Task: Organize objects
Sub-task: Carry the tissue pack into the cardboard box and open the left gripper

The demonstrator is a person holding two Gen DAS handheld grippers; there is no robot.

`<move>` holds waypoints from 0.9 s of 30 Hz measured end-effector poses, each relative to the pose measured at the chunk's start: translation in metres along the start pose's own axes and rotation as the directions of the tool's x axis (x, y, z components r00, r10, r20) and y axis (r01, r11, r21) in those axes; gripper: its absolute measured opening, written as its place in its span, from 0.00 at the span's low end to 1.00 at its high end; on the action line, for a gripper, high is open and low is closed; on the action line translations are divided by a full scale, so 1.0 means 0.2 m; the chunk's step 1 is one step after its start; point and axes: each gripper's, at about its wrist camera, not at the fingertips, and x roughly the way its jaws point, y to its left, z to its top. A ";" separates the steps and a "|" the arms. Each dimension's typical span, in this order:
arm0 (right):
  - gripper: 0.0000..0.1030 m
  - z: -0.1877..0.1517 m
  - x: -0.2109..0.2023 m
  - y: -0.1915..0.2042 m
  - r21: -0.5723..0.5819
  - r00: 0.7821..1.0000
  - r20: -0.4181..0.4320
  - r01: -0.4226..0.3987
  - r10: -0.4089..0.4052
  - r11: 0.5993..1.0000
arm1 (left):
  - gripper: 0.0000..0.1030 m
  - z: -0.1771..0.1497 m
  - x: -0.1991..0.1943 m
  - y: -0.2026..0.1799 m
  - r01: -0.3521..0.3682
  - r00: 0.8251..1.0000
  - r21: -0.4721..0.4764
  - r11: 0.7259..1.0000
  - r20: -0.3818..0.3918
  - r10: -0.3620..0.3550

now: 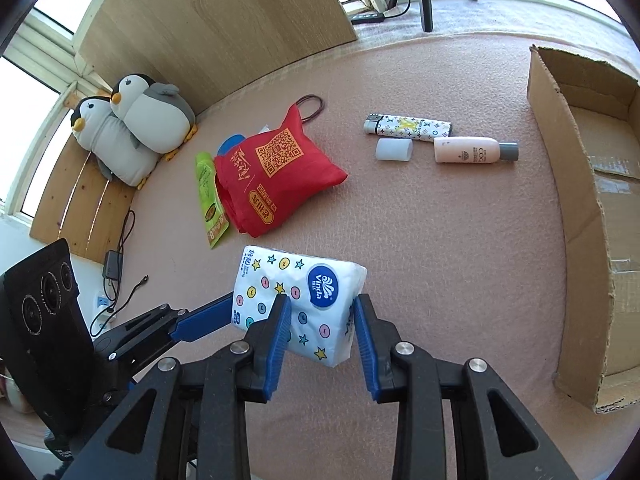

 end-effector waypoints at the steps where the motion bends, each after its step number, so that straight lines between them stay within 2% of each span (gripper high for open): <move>1: 0.29 0.00 -0.04 -0.02 0.002 1.000 0.020 0.009 -0.009 1.000 | 0.43 0.02 0.00 -0.04 0.008 1.000 0.011 1.000 0.008 -0.008; 7: 0.29 0.02 -0.30 -0.20 0.042 0.990 0.124 0.065 -0.070 0.997 | 0.42 0.15 0.03 -0.34 0.062 0.997 0.096 0.993 0.038 -0.066; 11: 0.29 0.02 -0.42 -0.35 0.086 0.980 0.163 0.097 -0.110 0.992 | 0.42 0.22 0.12 -0.55 0.093 0.994 0.147 0.985 0.037 -0.099; 19: 0.29 -0.02 -0.56 -0.64 0.169 0.966 0.188 0.148 -0.180 0.974 | 0.42 0.26 0.32 -0.87 0.134 0.990 0.211 0.968 0.001 -0.138; 27: 0.29 -0.05 -0.63 -0.81 0.206 0.959 0.195 0.163 -0.204 0.965 | 0.42 0.26 0.44 -1.05 0.150 0.989 0.250 0.956 -0.032 -0.147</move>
